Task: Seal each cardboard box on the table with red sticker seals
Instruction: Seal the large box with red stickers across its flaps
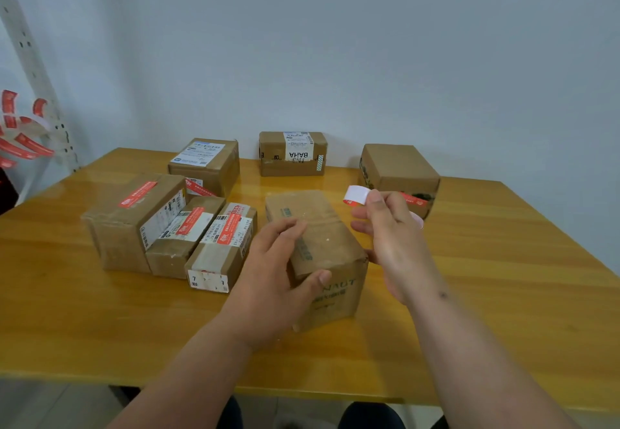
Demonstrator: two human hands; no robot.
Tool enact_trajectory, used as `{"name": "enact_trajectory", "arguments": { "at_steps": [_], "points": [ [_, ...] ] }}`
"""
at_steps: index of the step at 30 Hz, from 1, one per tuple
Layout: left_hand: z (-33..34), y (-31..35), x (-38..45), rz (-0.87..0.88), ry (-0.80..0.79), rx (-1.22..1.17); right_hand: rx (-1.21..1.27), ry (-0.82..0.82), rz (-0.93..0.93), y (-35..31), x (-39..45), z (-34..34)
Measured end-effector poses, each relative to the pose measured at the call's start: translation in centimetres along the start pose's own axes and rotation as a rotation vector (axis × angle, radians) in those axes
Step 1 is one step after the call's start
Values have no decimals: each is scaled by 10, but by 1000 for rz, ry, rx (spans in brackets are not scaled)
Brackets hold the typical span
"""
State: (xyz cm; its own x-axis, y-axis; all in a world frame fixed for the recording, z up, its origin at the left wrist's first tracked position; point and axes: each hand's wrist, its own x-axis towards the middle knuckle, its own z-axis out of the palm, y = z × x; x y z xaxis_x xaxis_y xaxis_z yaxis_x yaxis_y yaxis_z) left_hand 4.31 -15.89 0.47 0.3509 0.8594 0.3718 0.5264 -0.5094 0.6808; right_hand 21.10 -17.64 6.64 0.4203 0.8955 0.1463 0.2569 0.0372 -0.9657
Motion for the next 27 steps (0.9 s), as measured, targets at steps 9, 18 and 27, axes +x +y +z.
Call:
{"name": "enact_trajectory", "arguments": {
  "at_steps": [9, 18, 27],
  "points": [
    [-16, -1, 8, 2, 39, -138, -162, -54, -74, 1, 2, -10],
    [-37, 12, 34, -117, -86, -97, -483, -4, -251, -15, 0, -13],
    [-36, 58, 30, -127, 44, -325, -487, 95, -611, -14, -1, -11]
  ]
}}
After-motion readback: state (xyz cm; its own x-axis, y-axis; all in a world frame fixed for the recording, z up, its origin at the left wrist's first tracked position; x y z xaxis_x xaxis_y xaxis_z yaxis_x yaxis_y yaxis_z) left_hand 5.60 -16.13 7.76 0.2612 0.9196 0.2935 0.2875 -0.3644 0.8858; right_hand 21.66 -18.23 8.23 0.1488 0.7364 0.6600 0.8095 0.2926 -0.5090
